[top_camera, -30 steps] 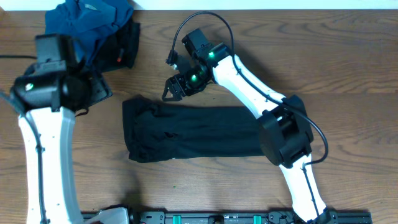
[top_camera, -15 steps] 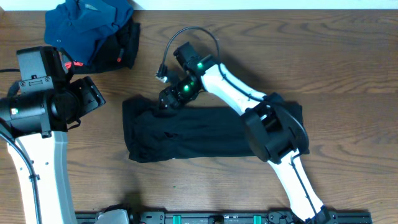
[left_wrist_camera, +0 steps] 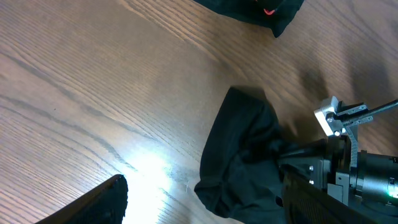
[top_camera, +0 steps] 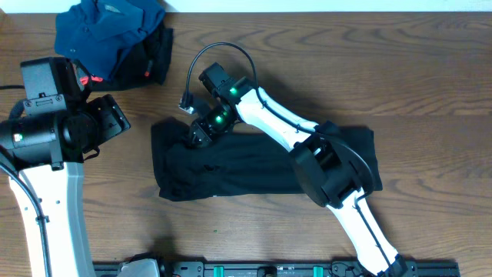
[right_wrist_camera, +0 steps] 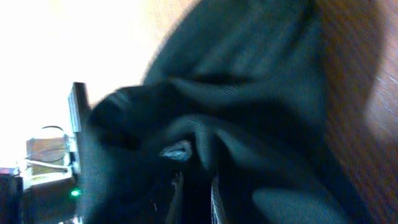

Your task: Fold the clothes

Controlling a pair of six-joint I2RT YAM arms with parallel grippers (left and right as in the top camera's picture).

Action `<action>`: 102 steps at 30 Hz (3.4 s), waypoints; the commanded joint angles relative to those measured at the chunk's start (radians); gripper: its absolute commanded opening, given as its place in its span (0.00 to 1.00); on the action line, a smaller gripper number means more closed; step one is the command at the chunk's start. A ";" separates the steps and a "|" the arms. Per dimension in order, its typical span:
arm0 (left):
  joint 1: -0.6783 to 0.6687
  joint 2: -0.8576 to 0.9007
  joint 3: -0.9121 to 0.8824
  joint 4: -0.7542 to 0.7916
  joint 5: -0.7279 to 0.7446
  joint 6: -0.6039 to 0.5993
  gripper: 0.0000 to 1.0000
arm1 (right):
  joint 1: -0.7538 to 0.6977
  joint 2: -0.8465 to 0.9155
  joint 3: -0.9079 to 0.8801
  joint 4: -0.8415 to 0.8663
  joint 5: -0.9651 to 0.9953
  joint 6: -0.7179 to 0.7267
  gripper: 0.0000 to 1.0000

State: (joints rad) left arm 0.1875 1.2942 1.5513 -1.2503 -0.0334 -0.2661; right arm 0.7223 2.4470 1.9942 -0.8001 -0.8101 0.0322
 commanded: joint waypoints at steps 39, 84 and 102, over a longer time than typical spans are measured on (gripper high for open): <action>0.004 -0.002 0.002 -0.003 -0.012 -0.009 0.80 | 0.015 0.053 0.234 -0.185 0.361 -0.047 0.82; 0.004 -0.001 0.002 -0.001 -0.012 -0.009 0.80 | 0.001 -0.074 0.237 -0.278 0.260 -0.047 0.01; 0.004 -0.001 0.002 0.004 -0.012 -0.009 0.80 | 0.084 -0.074 0.235 -0.538 0.169 0.035 0.01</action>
State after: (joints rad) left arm 0.1875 1.2942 1.5513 -1.2488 -0.0334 -0.2661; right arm 0.7631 2.3867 2.2177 -1.3403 -0.5907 0.0273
